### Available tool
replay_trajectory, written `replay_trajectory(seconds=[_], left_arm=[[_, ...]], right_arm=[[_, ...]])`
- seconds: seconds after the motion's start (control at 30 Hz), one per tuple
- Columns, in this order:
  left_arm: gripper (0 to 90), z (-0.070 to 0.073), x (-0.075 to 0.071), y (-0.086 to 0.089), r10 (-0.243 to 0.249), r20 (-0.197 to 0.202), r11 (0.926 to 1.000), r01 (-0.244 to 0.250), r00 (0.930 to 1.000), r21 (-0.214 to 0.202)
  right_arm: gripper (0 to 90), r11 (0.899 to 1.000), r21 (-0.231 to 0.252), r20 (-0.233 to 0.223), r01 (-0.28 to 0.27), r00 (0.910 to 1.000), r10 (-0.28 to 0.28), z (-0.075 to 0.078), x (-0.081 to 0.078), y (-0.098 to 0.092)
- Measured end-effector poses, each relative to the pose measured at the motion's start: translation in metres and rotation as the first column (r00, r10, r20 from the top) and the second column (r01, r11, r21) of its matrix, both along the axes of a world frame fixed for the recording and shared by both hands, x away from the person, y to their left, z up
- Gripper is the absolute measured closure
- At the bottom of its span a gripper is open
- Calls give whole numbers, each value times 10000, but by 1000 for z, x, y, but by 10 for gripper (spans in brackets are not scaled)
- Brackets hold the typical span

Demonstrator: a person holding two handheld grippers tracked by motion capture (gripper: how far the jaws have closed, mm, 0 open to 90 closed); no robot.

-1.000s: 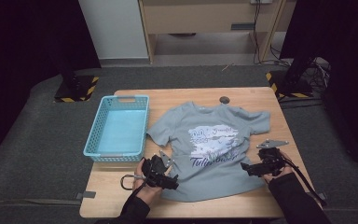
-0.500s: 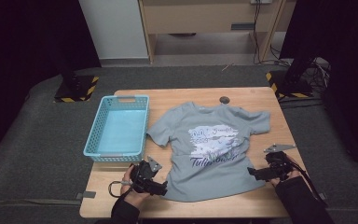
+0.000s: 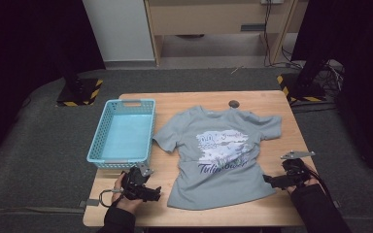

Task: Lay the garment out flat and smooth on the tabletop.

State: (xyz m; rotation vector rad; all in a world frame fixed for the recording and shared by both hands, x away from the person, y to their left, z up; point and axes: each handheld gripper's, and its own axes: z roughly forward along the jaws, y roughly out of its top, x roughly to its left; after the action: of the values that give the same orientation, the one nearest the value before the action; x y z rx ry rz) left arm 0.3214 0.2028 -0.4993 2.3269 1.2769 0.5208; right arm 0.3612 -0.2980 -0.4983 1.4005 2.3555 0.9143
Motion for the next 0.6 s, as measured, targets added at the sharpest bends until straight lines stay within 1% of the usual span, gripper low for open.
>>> replay_trajectory(seconds=[0.17, 0.33, 0.5, 0.53, 0.6], left_arm=[[0, -3, -1, 10, 60, -166, 10000, -59, 9998, 40], [1, -7, -1, 20, 194, -389, 9998, -197, 9991, -86], [1, -13, 1, 33, 464, -679, 9989, -470, 9966, -82], [1, -14, 1, 37, 578, -721, 9983, -584, 9957, -65], [4, -15, 2, 42, 752, -795, 9969, -767, 9940, -169]], right_arm=[[12, 10000, -37, 2, 85, 10000, -85, -3, 2, -5], [10, 9995, 9, -21, 309, 9995, -309, -5, 5, -13], [6, 9987, 28, 120, 512, 9986, -512, -7, 8, -21], [6, 9984, 35, 155, 565, 9983, -565, -8, 8, -23], [6, 9980, 15, 179, 633, 9978, -633, -9, 9, -26]])
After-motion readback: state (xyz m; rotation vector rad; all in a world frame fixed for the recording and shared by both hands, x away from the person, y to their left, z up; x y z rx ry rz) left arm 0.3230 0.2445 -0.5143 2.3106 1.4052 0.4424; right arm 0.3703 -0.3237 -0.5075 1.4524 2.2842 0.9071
